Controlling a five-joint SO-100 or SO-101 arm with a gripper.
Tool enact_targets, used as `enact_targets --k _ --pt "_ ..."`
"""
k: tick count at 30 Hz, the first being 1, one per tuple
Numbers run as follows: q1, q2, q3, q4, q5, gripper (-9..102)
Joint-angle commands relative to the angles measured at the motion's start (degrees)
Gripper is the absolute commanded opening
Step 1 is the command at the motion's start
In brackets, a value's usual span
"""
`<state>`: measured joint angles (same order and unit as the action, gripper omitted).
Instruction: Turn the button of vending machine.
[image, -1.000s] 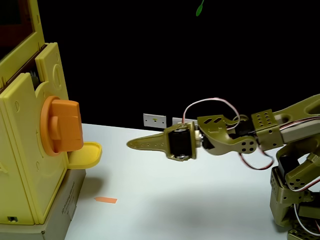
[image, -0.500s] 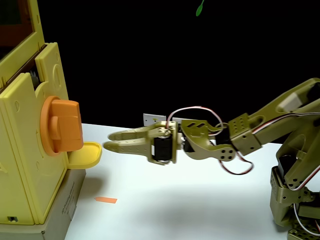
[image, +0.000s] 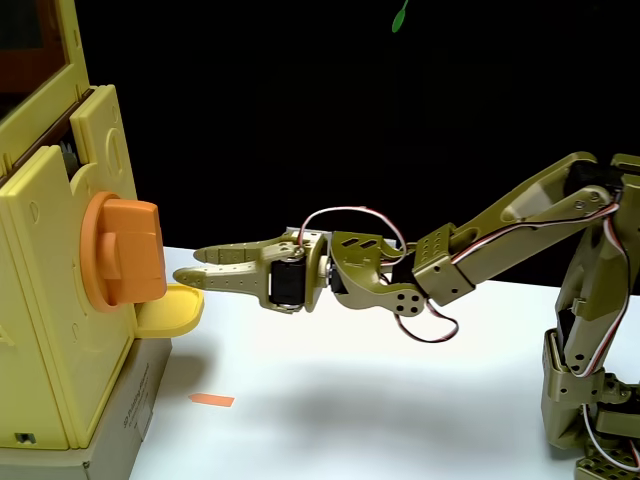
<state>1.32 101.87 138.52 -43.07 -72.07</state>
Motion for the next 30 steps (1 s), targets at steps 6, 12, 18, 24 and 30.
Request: enact_targets --k 6,12,18,24,30 --pt "0.79 -6.06 -9.32 -0.88 2.37 30" --pt "0.88 -9.23 -14.33 -0.35 2.9 30" --pt "0.97 -12.66 -18.37 -0.18 2.02 29" --pt "0.97 -16.52 -22.41 0.0 1.14 26" --pt "0.97 -17.49 -23.91 0.0 0.79 22"
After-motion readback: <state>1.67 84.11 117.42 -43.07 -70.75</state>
